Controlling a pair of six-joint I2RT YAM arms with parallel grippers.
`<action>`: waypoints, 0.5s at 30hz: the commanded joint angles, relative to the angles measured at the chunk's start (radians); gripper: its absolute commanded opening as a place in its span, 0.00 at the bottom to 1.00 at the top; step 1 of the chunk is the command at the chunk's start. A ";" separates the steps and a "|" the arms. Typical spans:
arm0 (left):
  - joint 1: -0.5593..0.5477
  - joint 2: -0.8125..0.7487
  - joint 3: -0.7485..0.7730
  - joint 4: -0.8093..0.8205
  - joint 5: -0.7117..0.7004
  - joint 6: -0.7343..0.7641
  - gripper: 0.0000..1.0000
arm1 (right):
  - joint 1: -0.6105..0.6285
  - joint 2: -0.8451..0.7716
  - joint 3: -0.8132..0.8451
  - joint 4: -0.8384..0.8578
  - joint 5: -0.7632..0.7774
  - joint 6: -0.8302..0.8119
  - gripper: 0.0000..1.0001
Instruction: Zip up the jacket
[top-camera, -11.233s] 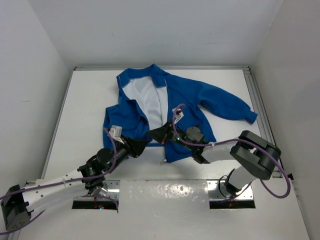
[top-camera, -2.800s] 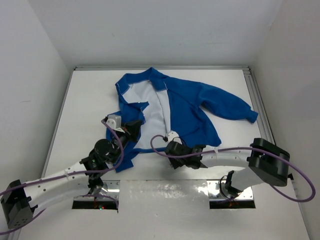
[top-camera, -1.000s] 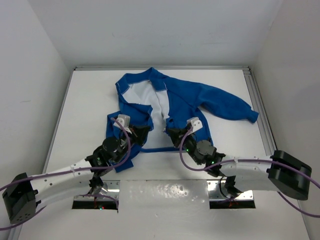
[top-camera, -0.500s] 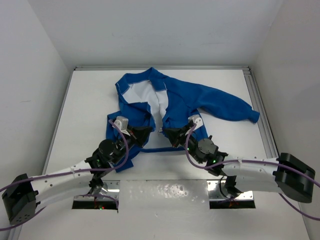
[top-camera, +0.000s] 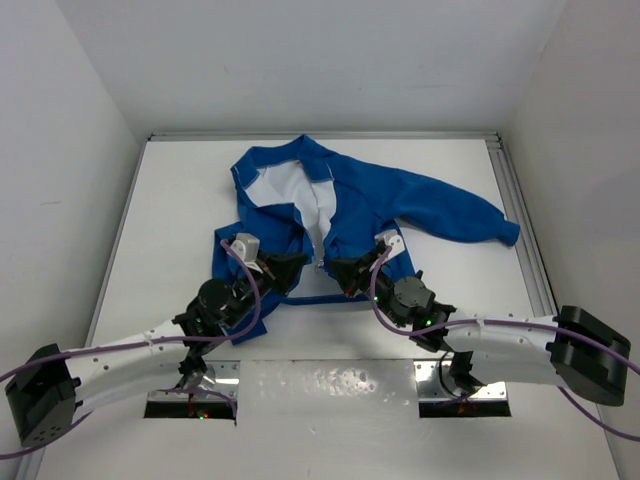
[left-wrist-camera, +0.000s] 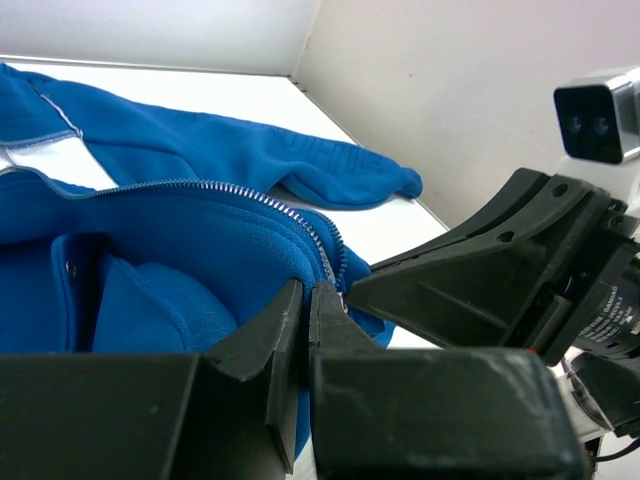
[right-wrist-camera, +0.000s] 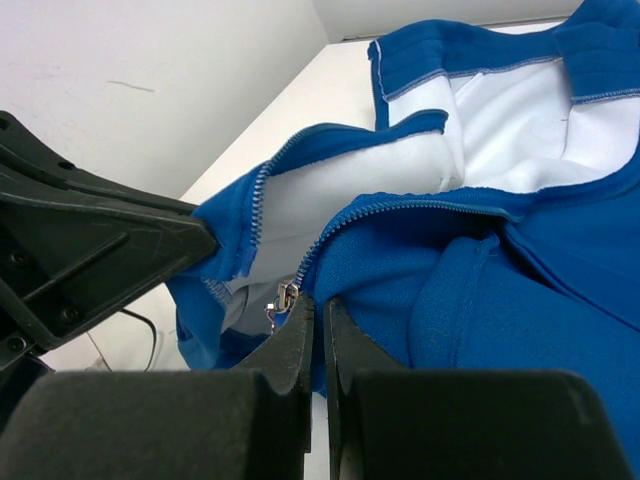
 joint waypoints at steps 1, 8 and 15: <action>0.001 0.011 0.007 0.086 0.028 0.011 0.00 | 0.010 -0.017 0.044 0.054 -0.024 0.012 0.00; 0.001 0.037 0.009 0.095 0.028 0.025 0.00 | 0.011 -0.019 0.042 0.048 -0.035 0.021 0.00; 0.001 0.047 0.010 0.102 0.028 0.026 0.00 | 0.011 -0.017 0.041 0.046 -0.040 0.024 0.00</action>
